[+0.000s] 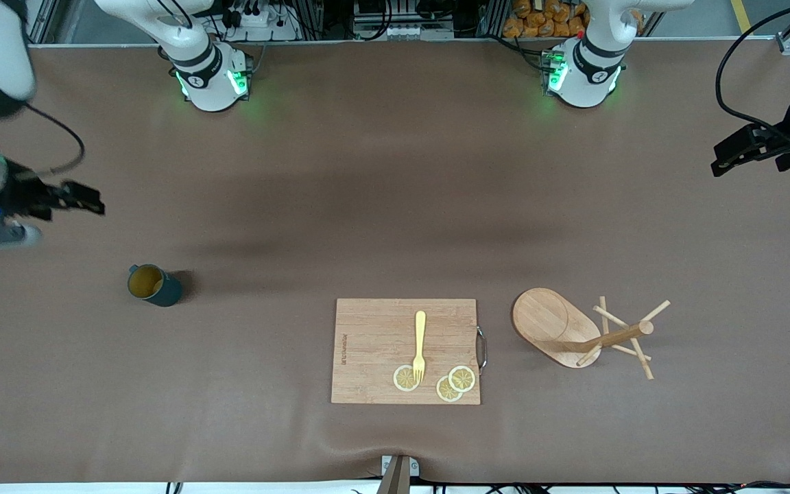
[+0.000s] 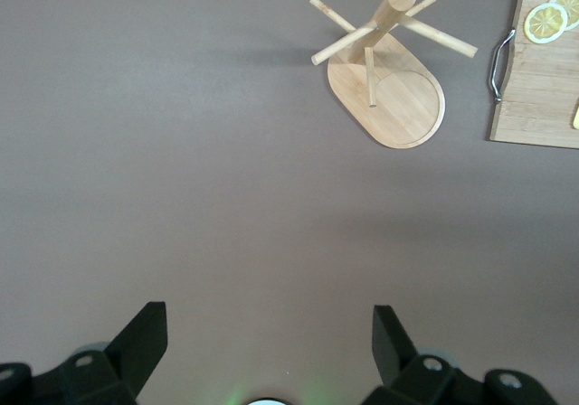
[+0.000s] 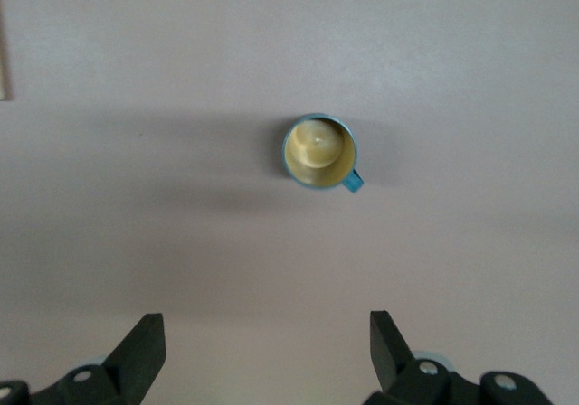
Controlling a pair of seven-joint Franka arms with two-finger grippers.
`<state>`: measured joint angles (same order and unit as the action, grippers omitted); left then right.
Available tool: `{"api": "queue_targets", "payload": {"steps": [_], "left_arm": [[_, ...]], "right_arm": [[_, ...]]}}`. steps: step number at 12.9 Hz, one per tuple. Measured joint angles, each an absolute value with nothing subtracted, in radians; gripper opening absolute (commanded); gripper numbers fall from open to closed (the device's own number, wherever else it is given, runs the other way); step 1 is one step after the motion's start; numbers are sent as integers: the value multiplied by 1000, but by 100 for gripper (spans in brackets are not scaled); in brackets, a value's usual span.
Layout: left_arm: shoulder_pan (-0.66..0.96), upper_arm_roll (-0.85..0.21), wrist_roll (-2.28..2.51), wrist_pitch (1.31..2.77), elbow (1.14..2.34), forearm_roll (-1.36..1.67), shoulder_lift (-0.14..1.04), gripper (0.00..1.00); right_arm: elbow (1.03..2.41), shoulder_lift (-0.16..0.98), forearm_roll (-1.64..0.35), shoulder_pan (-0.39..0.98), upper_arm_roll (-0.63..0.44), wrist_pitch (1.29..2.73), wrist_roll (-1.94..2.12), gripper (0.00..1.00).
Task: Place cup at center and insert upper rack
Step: 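Reach the right gripper down to the teal mug and grasp it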
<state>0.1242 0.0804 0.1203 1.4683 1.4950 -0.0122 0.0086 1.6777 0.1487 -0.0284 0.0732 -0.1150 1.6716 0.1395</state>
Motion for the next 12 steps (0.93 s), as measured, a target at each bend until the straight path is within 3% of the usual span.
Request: {"api": "queue_targets", "payload": {"steps": [5,8,12], "left_arm": [[124,81,120,1470,1495,-12,11,100],[124,81,120,1472,1495,-12,11,100],[124,80,120,1483,1495,-12,14,100]], "right_arm": [[1690,332,-31,77,-110,1849,139,100],[1763,370,-31,77,-110,2000,140,100],[1803,393,-31,77,-110,2068,140,100]]}}
